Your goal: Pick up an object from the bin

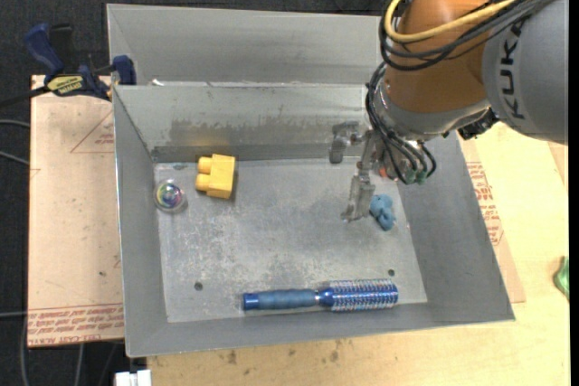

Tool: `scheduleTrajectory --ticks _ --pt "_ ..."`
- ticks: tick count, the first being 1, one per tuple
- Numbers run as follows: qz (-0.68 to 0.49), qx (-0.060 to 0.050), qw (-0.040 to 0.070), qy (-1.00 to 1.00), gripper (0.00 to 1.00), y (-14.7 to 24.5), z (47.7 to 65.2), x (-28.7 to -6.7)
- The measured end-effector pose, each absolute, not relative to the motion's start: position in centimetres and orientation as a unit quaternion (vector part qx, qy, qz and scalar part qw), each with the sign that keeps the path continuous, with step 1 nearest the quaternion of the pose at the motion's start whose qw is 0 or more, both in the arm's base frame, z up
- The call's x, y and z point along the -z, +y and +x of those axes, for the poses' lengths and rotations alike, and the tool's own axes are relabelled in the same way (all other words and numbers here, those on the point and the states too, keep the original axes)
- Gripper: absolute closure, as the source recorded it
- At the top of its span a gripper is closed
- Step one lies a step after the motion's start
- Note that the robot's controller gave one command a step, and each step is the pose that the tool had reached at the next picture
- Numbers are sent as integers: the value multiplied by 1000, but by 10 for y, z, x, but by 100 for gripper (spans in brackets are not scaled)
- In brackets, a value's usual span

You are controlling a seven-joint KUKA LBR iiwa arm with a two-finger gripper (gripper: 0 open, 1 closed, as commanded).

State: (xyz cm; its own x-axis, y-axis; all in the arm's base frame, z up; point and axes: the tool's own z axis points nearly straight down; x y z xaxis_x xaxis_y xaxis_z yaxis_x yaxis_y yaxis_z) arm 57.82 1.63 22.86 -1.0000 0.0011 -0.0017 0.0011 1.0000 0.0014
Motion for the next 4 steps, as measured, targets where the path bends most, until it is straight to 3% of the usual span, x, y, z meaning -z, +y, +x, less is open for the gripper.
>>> scheduleTrajectory --ticks 1,2,3,4 --pt "-92 0 1 996 0 -46 534 -88" --pt "-182 1 12 983 0 -13 485 -98" --pt "-129 2 4 992 0 -104 531 -80" --pt "-214 2 9 977 0 -94 484 -110"
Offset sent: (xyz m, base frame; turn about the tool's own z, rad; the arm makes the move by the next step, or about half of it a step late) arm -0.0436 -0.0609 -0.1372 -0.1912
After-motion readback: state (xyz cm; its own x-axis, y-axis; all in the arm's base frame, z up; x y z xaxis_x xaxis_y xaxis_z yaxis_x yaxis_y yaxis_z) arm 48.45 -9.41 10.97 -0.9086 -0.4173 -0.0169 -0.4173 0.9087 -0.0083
